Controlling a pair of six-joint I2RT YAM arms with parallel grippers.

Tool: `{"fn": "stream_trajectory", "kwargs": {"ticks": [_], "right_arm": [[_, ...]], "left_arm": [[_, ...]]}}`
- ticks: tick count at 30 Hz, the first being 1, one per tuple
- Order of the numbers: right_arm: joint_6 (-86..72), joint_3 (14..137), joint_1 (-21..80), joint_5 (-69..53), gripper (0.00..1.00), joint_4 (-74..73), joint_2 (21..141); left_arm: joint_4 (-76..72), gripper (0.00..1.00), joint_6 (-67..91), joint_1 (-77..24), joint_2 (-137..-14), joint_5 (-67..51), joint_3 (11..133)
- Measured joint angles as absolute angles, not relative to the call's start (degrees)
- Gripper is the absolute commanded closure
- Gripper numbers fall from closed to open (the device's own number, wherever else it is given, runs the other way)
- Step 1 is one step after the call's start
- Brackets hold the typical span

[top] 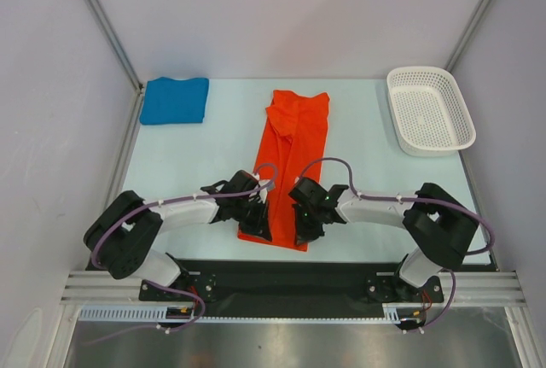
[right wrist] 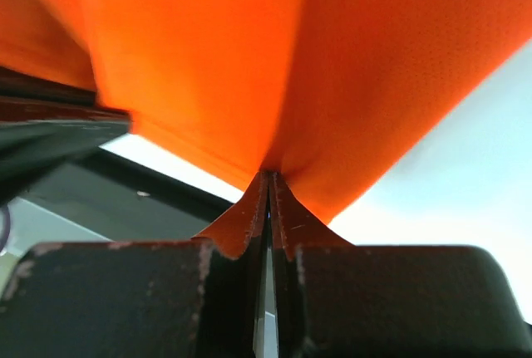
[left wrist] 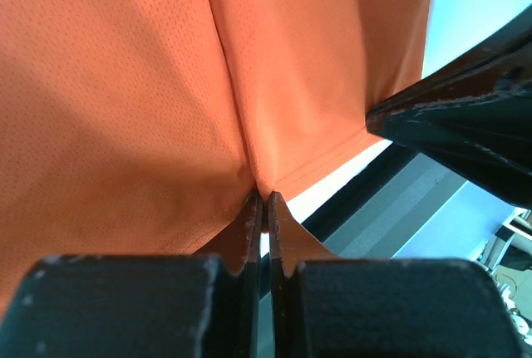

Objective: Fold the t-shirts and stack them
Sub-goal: Fold the tshirt

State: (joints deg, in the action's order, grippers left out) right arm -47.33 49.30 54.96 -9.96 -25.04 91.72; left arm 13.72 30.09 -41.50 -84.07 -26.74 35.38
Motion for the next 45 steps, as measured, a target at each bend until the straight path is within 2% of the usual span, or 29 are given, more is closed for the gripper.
{"fn": "stream_trajectory", "kwargs": {"ticks": [3, 6, 7, 8, 11, 17, 18, 20, 22, 23, 24, 27, 28, 32, 37, 42, 45], "right_arm": [[-47.75, 47.07, 54.89, -10.24, 0.96, -23.53, 90.45], [-47.77, 45.19, 55.02, -10.17, 0.96, -23.16, 88.77], [-47.77, 44.82, 55.00, -10.17, 0.96, -22.98, 88.38], [-47.72, 44.66, 55.02, -10.09, 0.96, -22.92, 88.07], [-47.44, 44.62, 55.20, -9.30, 0.93, -24.01, 86.96], [-47.29, 44.58, 55.24, -8.03, 0.68, -28.27, 79.18], [-47.59, 44.40, 55.16, -8.03, 0.60, -28.60, 77.25], [-48.21, 43.72, 54.76, -8.12, 0.55, -28.93, 73.84], [-49.12, 42.59, 53.95, -8.78, 0.47, -28.91, 71.11], [-49.60, 41.54, 53.17, -9.21, 0.45, -28.53, 69.97], [-50.09, 40.56, 52.40, -9.63, 0.36, -28.47, 69.28], [-51.72, 37.10, 50.30, -11.11, 0.24, -27.44, 68.23], [-52.45, 35.77, 49.52, -11.75, 0.23, -26.83, 67.99], [-55.92, 30.28, 47.46, -14.59, 0.25, -22.87, 66.48], [-61.87, 22.85, 46.54, -18.02, 0.38, -14.92, 63.09], [-65.58, 19.86, 46.17, -19.11, 0.48, -9.91, 62.98], [-66.46, 19.53, 45.60, -19.40, 0.50, -7.66, 63.66]], "left_arm": [[13.61, 0.94, 30.46, -41.50, -84.14, -26.76, 35.35], [13.17, 0.83, 30.94, -41.52, -84.71, -27.22, 35.35], [12.99, 0.78, 31.03, -41.52, -84.88, -27.35, 35.35], [12.91, 0.65, 31.14, -41.52, -84.97, -27.55, 35.38], [13.19, 0.44, 31.46, -41.80, -83.72, -28.18, 35.66], [21.41, 0.37, 29.93, -42.15, -75.79, -24.88, 40.01], [23.05, 0.36, 29.85, -42.15, -74.22, -24.21, 41.52], [25.61, 0.31, 29.50, -41.87, -71.26, -23.07, 44.29], [27.90, 0.27, 29.39, -41.01, -68.03, -22.31, 46.22], [29.04, 0.26, 29.34, -40.16, -66.48, -21.76, 46.70], [29.87, 0.26, 29.21, -39.13, -65.41, -21.56, 46.76], [32.99, 0.23, 28.12, -33.36, -63.29, -21.28, 46.02], [33.67, 0.19, 27.88, -31.07, -63.18, -21.15, 45.21], [37.21, 0.16, 27.38, -24.45, -64.88, -20.95, 43.59], [36.45, 0.15, 28.45, -17.82, -67.26, -24.12, 39.83], [36.03, 0.15, 30.26, -15.33, -68.64, -26.28, 35.07], [34.37, 0.17, 31.81, -15.22, -69.12, -28.10, 33.47]]}}
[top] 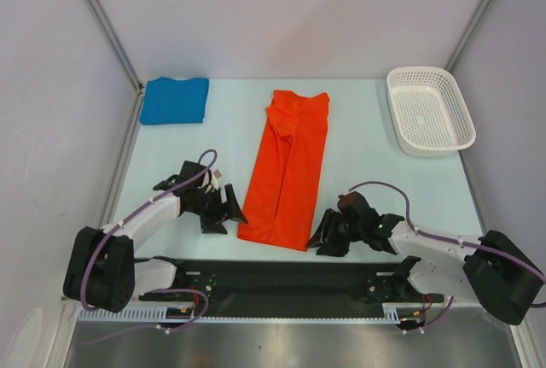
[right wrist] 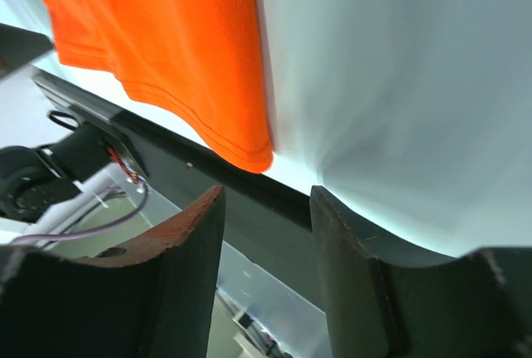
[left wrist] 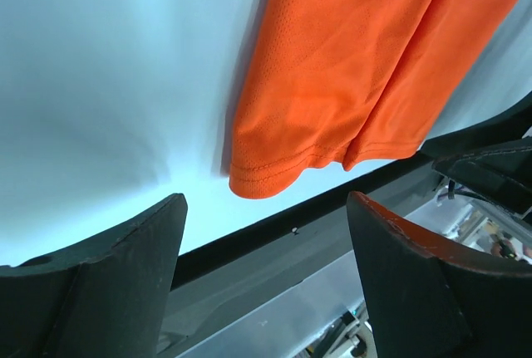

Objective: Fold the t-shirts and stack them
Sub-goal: Fold the tshirt

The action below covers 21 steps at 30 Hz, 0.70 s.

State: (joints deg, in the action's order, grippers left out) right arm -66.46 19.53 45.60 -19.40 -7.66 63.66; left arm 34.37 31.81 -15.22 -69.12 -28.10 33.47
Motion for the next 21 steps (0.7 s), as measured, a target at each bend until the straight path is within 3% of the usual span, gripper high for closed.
{"fn": "stream_trajectory", "kwargs": {"ticks": [8, 15, 21], "right_arm": [[-68.64, 18.76, 44.05, -19.57, 0.50, -2.59, 67.31], [-69.97, 18.76, 44.05, -20.47, 0.50, 0.99, 69.76], [-70.37, 18.76, 44.05, -20.95, 0.50, 2.61, 70.94]], "left_arm": [[31.38, 0.25, 34.35, -15.18, -72.23, -28.73, 31.57], [29.89, 0.46, 35.27, -15.18, -74.50, -28.62, 30.50], [29.19, 0.49, 36.12, -15.18, -75.53, -28.10, 30.37]]}}
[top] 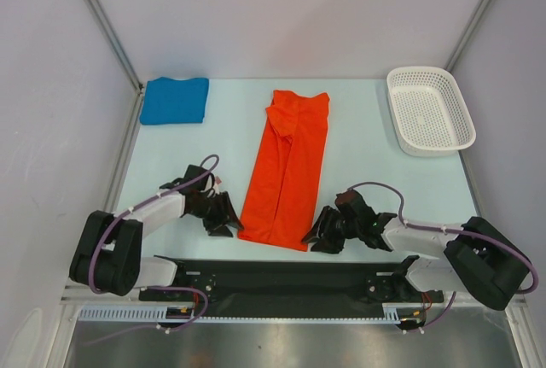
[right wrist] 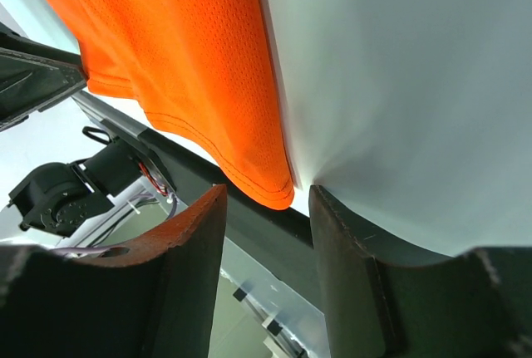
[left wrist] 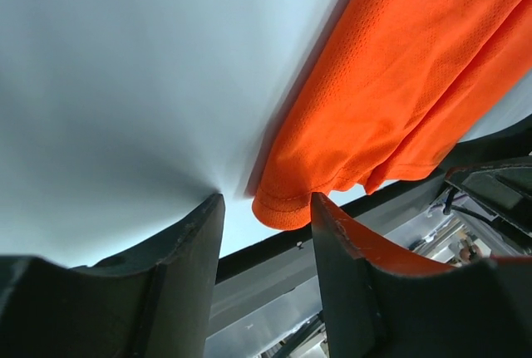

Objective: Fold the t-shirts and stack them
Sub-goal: Fold the tshirt

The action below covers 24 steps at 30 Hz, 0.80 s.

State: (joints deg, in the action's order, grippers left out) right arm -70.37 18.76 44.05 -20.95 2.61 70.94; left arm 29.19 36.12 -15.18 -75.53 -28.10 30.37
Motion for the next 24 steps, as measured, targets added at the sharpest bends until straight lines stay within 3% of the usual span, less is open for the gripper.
{"fn": "stream_trajectory", "kwargs": {"ticks": [3, 12, 24], "right_arm": [[-70.67, 18.76, 44.07, -20.97, 0.51, 2.98, 71.20], [-72.27, 18.74, 44.66, -19.75, 0.53, 3.33, 71.46], [-72.77, 17.93, 44.47, -21.34, 0.60, 11.51, 76.01]], "left_arm": [[28.29, 0.56, 36.64, -15.18, -76.75, -29.04, 30.37], [25.41, 0.59, 37.65, -15.18, -77.91, -31.66, 29.23], [23.66, 0.78, 38.15, -15.18, -79.94, -33.28, 28.53]]}}
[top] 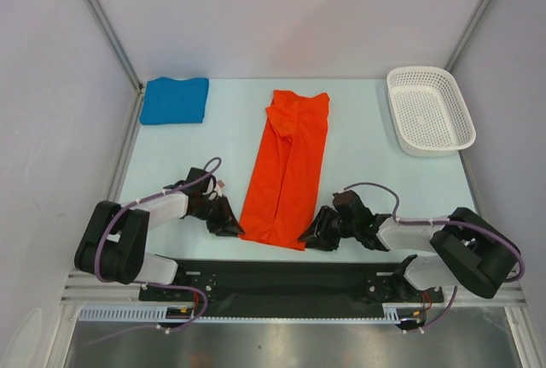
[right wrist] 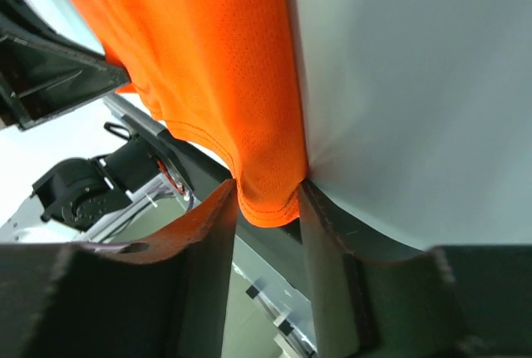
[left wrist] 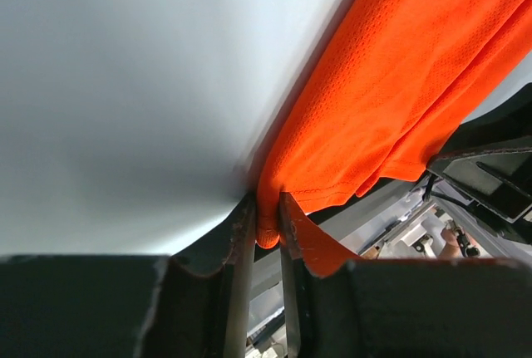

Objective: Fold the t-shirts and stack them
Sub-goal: Fold the tshirt

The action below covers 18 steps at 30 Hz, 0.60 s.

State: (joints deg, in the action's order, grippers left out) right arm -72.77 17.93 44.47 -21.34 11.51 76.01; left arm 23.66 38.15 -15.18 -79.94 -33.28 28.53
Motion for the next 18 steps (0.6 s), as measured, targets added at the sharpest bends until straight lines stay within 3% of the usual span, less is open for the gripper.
{"fn": "stream_trajectory", "kwargs": {"ticks": [6, 9, 12, 18], "right_arm": [[-73.08, 15.07, 45.15, -21.45, 0.69, 19.68, 77.95], [-73.34, 13.65, 45.39, -21.17, 0.66, 22.46, 77.95], [-73.32, 12.75, 45.65, -19.88, 0.57, 21.10, 75.00], [-70.43, 12.16, 45.47, -16.51, 0.56, 12.60, 67.16]], "left_arm": [[23.38, 0.81, 38.15, -15.18, -80.16, -33.34, 28.40], [23.27, 0.82, 38.17, -15.18, -80.36, -33.45, 28.40], [23.20, 0.82, 38.17, -15.18, -80.47, -33.54, 28.40], [23.16, 0.83, 38.15, -15.18, -80.60, -33.67, 28.40]]}}
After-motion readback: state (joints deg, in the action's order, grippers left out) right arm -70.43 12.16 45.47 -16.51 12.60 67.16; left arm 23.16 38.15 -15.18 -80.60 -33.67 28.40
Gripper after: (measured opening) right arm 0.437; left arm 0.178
